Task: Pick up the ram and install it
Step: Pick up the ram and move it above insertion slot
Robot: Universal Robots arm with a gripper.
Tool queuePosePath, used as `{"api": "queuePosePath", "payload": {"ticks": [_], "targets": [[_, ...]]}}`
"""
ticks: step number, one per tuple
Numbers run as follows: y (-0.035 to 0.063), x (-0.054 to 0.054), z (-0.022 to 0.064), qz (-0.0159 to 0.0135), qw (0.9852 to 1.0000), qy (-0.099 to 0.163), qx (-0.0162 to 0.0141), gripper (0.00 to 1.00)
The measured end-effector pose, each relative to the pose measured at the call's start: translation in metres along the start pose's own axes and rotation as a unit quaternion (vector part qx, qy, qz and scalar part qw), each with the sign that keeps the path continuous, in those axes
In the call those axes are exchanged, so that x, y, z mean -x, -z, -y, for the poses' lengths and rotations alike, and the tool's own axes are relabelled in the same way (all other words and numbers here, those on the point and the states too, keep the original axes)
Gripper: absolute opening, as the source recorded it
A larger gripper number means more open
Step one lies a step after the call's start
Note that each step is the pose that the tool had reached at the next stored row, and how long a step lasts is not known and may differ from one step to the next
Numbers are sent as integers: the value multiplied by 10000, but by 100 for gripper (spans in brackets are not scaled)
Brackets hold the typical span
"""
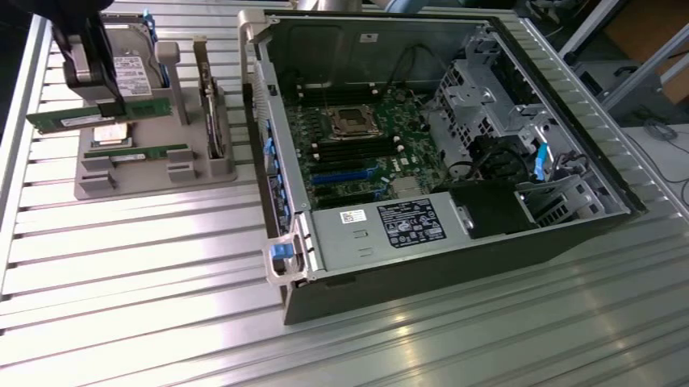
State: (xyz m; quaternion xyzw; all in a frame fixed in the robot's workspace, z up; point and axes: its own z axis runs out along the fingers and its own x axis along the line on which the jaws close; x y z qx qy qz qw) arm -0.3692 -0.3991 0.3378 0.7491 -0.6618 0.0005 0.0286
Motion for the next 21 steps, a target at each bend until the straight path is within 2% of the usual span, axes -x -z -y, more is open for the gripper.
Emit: {"api": "queuePosePath", "payload": {"ticks": [21], "targets": [[164, -6, -7, -38, 10000, -2, 4, 14]]}}
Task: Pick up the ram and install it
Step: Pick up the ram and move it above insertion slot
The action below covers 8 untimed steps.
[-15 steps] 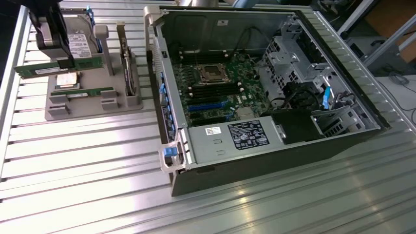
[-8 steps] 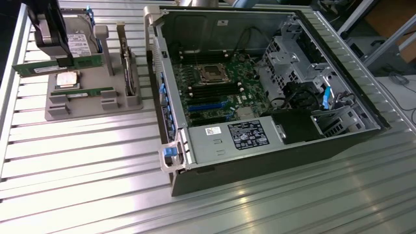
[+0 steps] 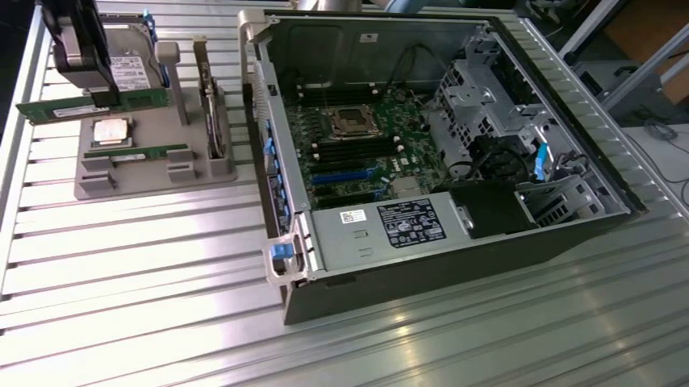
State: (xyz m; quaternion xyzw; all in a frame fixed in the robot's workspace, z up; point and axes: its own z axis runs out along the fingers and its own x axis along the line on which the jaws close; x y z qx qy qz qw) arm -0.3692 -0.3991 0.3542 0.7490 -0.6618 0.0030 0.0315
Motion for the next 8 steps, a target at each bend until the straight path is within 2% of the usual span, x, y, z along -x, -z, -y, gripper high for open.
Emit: {"api": "queuePosePath", "payload": {"ticks": [8], "targets": [[58, -3, -3, -15, 10000, -1, 3, 14]]}}
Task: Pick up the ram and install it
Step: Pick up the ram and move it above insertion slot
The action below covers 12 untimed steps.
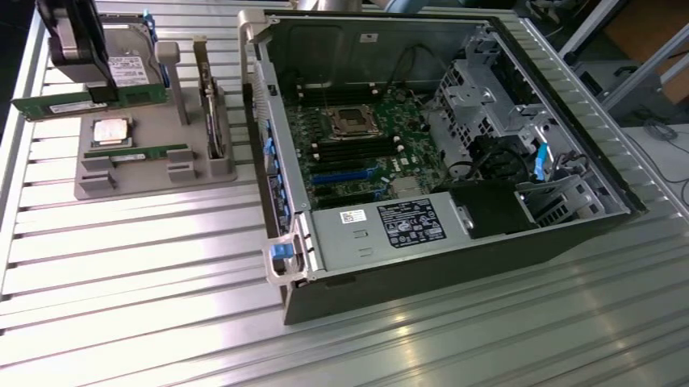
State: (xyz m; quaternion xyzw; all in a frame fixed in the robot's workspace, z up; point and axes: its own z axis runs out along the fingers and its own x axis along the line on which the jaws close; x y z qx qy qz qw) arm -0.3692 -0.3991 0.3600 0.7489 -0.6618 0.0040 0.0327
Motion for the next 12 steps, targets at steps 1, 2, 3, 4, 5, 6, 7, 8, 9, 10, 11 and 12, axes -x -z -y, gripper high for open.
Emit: {"api": "queuePosePath", "payload": {"ticks": [1, 2, 3, 4, 5, 6, 7, 8, 9, 10, 11, 12], "targets": [[7, 0, 0, -2, 10000, 0, 0, 14], [19, -1, -1, -5, 10000, 0, 0, 14], [29, -1, -1, -7, 10000, 0, 1, 14], [38, -2, -2, -9, 10000, 0, 1, 14], [49, -2, -2, -12, 10000, -1, 1, 14], [56, -3, -2, -14, 10000, 0, 2, 14], [64, -3, -3, -16, 10000, 0, 2, 14], [71, -4, -3, -18, 10000, 0, 2, 14], [77, -4, -3, -20, 10000, 0, 2, 14], [86, -4, -4, -21, 10000, -1, 3, 14], [92, -5, -4, -22, 10000, -1, 3, 14], [98, -5, -4, -23, 10000, -1, 3, 14]]}}
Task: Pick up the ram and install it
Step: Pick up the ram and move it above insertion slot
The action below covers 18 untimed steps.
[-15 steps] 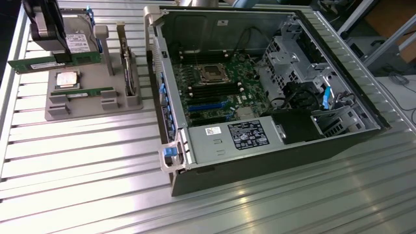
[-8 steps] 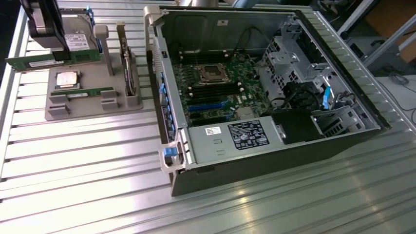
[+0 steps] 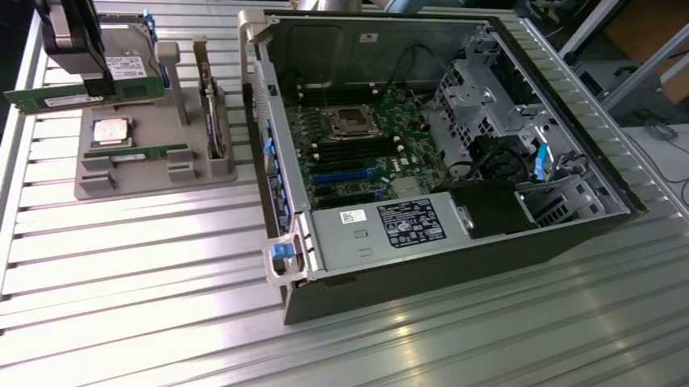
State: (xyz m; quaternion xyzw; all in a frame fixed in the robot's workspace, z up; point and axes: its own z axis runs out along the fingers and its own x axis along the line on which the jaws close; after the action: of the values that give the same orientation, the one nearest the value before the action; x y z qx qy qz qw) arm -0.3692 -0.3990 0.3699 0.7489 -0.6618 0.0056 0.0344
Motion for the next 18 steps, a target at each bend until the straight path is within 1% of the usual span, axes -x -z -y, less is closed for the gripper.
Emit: {"api": "queuePosePath", "payload": {"ticks": [11, 15, 18], "targets": [[108, -6, -5, -9, 10000, 0, 1, 14], [175, -9, -8, -12, 10000, -1, 1, 14], [205, -11, -9, -14, 10000, 0, 1, 14]]}}
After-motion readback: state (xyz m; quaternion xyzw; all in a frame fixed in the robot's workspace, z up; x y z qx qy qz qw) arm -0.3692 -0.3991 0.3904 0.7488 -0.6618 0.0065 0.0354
